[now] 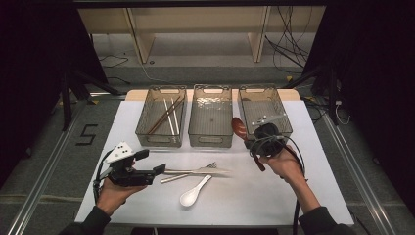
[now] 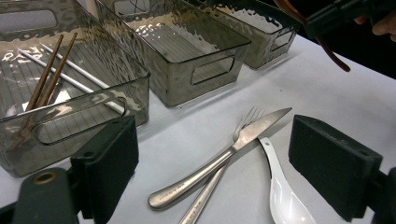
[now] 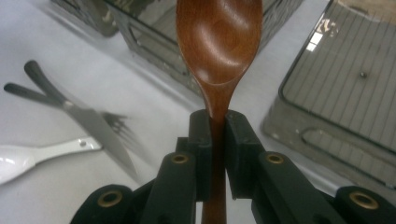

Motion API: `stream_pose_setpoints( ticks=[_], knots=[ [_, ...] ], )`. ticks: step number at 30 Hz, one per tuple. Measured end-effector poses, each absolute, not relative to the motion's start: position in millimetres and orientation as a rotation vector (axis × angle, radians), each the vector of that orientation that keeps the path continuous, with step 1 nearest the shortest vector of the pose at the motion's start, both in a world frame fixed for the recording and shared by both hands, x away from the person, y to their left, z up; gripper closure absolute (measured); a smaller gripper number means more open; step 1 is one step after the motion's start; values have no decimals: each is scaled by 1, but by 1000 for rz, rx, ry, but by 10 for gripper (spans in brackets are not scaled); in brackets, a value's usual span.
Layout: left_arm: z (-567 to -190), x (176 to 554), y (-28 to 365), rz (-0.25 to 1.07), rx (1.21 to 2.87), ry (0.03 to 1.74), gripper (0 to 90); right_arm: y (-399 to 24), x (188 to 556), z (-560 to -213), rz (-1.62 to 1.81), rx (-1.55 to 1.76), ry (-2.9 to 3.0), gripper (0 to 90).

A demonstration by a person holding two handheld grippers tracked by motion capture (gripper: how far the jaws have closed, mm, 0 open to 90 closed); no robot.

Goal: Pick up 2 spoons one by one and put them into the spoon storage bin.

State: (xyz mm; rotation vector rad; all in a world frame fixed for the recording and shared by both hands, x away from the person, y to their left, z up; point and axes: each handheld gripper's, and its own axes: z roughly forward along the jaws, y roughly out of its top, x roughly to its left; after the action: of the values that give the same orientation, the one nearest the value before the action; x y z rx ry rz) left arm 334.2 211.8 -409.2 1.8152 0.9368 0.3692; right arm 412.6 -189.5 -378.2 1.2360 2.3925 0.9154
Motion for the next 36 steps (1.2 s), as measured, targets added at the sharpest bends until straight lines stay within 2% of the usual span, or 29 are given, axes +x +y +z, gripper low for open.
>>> stream_pose_setpoints(
  ticks=[10,36],
  knots=[
    [-410,335,212,372,1808,941,156,-171,438,-361,984,1238,2351,826],
    [-410,336,214,374,1803,941,156,-140,483,-350,1025,1284,2292,825]
  ],
)
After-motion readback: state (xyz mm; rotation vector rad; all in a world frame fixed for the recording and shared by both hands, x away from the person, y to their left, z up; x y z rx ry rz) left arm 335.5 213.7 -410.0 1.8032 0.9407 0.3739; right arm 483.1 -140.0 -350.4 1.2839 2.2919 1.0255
